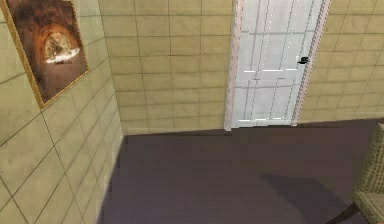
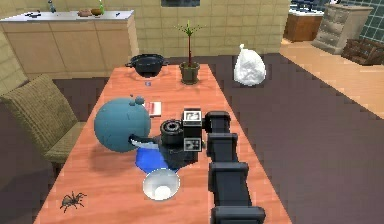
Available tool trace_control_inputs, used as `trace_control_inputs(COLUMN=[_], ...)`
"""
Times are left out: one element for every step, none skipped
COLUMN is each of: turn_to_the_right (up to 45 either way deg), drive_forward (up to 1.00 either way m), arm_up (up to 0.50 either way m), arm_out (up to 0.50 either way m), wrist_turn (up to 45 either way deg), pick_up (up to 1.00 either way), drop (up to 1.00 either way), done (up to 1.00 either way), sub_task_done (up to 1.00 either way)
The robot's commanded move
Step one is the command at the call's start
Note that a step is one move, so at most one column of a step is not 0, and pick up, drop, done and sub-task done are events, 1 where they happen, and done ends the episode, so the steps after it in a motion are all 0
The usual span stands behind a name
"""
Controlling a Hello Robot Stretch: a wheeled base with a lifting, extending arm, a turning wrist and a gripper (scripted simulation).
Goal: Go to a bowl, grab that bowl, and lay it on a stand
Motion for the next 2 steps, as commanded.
trace_control_inputs(turn_to_the_right=[0.0,0.0], drive_forward=[0.0,0.0], arm_up=[-0.3,0.0], arm_out=[0.0,0.0], wrist_turn=[0.0,0.0], pick_up=[0.0,1.0], drop=[0.0,0.0], done=[0.0,0.0], sub_task_done=[0.0,0.0])
